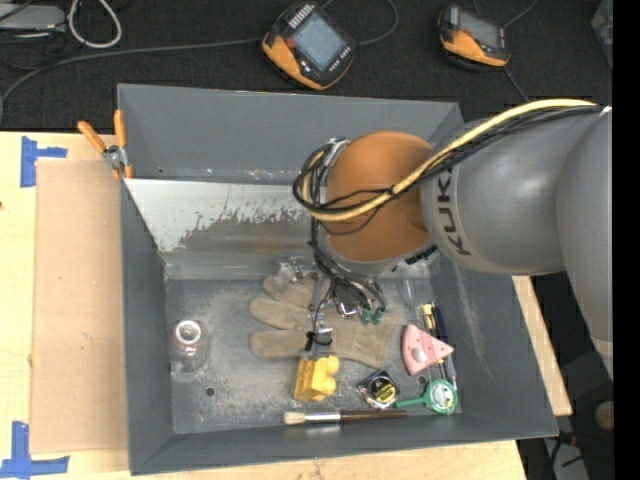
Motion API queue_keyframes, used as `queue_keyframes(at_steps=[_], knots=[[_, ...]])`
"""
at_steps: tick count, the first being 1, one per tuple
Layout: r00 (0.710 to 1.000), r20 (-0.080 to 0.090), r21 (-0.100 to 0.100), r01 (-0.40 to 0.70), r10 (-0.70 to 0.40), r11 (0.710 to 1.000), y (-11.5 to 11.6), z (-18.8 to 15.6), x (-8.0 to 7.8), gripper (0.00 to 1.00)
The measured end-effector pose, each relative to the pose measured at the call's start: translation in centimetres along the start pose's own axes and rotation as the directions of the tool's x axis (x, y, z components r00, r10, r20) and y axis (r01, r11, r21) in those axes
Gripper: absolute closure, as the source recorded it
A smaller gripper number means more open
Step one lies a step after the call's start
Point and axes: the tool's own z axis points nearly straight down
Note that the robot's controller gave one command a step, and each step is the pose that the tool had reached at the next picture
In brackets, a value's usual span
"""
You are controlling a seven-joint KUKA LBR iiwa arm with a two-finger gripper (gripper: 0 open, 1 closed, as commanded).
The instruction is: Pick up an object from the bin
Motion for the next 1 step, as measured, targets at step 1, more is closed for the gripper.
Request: queue_keyframes(at_steps=[1], knots=[[0.858, -0.006, 0.003, -0.513, 0.513, 0.858, 0.41, 3.44, -1.39, 0.00]])
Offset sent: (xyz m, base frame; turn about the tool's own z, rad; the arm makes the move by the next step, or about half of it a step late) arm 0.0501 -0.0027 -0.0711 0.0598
